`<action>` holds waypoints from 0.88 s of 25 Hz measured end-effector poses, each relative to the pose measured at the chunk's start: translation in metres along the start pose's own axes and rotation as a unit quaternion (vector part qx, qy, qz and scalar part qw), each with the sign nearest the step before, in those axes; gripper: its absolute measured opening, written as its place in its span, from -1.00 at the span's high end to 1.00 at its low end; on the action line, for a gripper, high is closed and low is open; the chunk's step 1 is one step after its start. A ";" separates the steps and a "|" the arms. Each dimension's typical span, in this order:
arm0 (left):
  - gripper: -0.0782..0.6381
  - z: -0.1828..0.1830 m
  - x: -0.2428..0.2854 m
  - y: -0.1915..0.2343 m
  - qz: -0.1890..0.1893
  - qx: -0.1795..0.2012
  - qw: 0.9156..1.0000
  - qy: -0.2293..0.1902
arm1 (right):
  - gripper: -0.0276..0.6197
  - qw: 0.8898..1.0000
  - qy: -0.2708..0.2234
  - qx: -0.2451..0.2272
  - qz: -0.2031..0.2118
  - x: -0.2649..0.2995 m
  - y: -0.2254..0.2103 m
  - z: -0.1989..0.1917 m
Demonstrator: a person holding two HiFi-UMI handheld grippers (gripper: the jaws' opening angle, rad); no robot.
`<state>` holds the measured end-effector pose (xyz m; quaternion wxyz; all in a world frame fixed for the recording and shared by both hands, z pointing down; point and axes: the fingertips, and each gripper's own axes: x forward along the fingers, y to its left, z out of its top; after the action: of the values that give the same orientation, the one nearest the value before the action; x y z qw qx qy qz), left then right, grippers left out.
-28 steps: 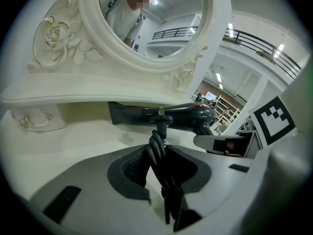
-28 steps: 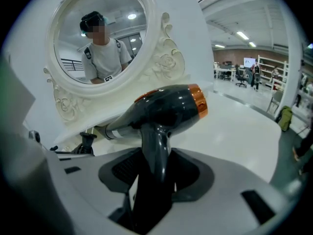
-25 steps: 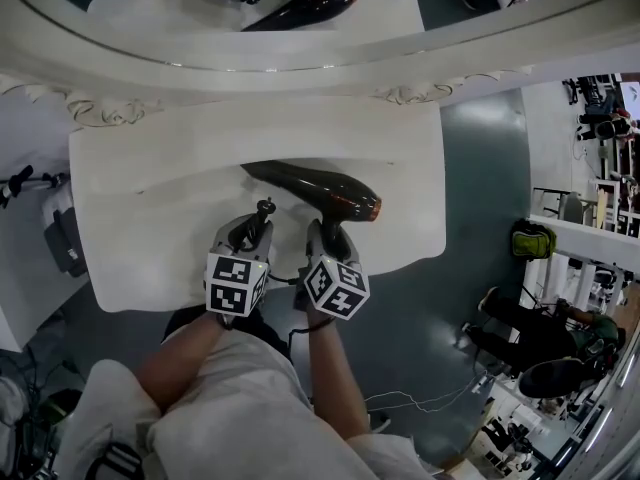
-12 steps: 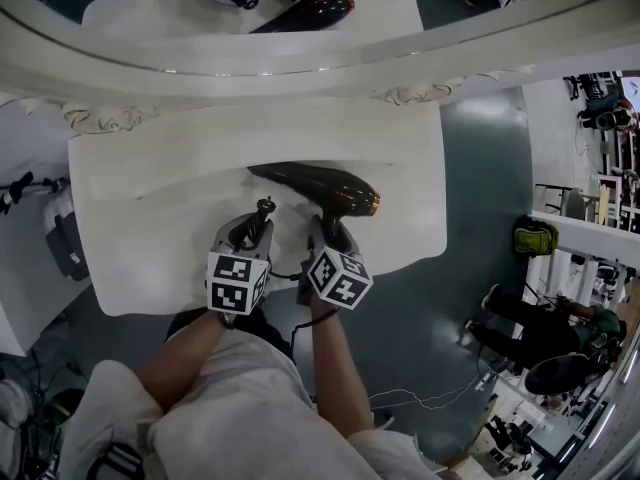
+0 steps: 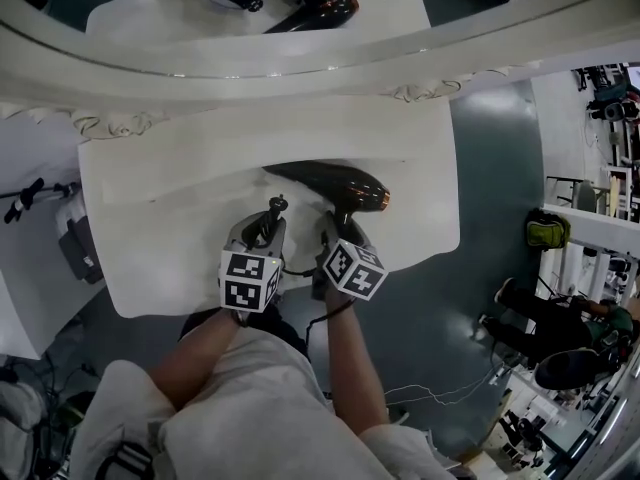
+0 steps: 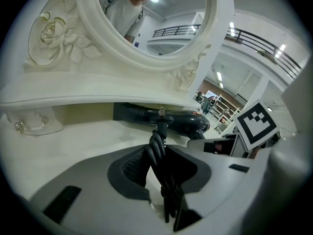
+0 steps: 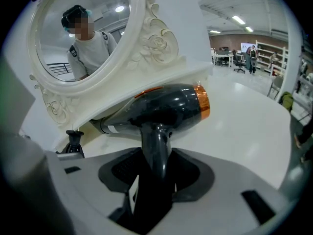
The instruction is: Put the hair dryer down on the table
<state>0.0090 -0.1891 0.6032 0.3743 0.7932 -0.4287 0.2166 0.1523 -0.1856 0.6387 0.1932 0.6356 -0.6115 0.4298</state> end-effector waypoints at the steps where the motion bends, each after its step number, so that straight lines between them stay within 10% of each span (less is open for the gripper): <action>1: 0.50 0.000 0.000 0.000 -0.001 0.001 1.000 0.001 | 0.31 1.000 0.002 0.002 0.000 0.001 0.000 -0.001; 22: 0.50 -0.001 0.009 -0.003 0.008 0.021 0.999 0.031 | 0.29 0.998 0.045 -0.048 -0.012 0.013 0.000 -0.009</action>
<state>0.0162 -0.1924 0.6090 0.3691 0.7904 -0.4183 0.2530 0.1482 -0.1871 0.6539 0.2564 0.6130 -0.6145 0.4254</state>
